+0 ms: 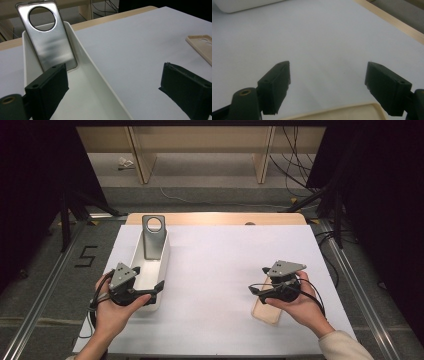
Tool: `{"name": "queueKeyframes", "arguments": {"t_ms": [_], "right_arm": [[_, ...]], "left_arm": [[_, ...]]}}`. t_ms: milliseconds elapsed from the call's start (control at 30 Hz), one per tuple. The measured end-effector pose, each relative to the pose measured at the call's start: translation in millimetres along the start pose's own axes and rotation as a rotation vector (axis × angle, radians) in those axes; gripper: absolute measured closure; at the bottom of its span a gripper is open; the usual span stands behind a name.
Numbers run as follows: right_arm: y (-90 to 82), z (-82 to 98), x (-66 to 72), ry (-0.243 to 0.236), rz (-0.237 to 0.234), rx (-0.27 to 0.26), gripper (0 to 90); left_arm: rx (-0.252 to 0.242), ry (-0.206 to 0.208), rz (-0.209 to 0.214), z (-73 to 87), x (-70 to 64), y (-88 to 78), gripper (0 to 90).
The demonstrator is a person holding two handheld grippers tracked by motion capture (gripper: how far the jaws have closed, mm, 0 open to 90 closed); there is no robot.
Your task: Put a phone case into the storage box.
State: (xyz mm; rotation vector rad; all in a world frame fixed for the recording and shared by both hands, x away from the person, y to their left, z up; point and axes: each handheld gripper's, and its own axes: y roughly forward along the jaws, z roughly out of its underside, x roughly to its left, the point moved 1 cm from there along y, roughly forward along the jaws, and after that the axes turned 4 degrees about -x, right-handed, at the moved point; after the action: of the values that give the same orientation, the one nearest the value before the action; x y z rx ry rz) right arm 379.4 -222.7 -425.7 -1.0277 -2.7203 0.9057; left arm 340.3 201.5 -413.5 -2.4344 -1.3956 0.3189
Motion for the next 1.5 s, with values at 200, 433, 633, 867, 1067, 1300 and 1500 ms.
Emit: {"name": "queueKeyframes", "arguments": {"t_ms": [200, 433, 633, 867, 1067, 1300, 1500], "right_arm": [[0.6, 0.8, -0.5, 0.003, -0.001, 0.002, 21.5], [-1.7, 0.9, -0.4, 0.007, -0.007, 0.006, 21.5], [-6.2, 6.2, 0.7, 0.017, -0.029, 0.022, 21.9], [-2.4, 8.3, 1.2, 0.039, -0.060, 0.049, 22.0], [-2.7, 10.9, 3.0, 0.040, -0.071, 0.064, 22.2], [-3.2, 10.0, 2.0, 0.043, -0.067, 0.058, 22.1], [-1.0, 9.9, 1.7, 0.044, -0.073, 0.064, 22.5]], "left_arm": [[-0.001, -0.007, -0.001, 1.3, 2.4, -0.5, 7.0], [0.006, -0.009, 0.005, 4.0, 1.9, -0.6, 7.0], [0.013, -0.002, 0.009, 5.8, 1.1, 1.3, 7.0], [0.020, 0.005, 0.025, 7.9, -0.7, 2.9, 7.0], [0.028, 0.010, 0.035, 8.0, -2.2, 5.9, 6.9], [0.024, 0.012, 0.033, 7.3, -2.5, 4.2, 7.0], [0.024, 0.008, 0.028, 7.8, -0.6, 3.6, 7.0]]}}
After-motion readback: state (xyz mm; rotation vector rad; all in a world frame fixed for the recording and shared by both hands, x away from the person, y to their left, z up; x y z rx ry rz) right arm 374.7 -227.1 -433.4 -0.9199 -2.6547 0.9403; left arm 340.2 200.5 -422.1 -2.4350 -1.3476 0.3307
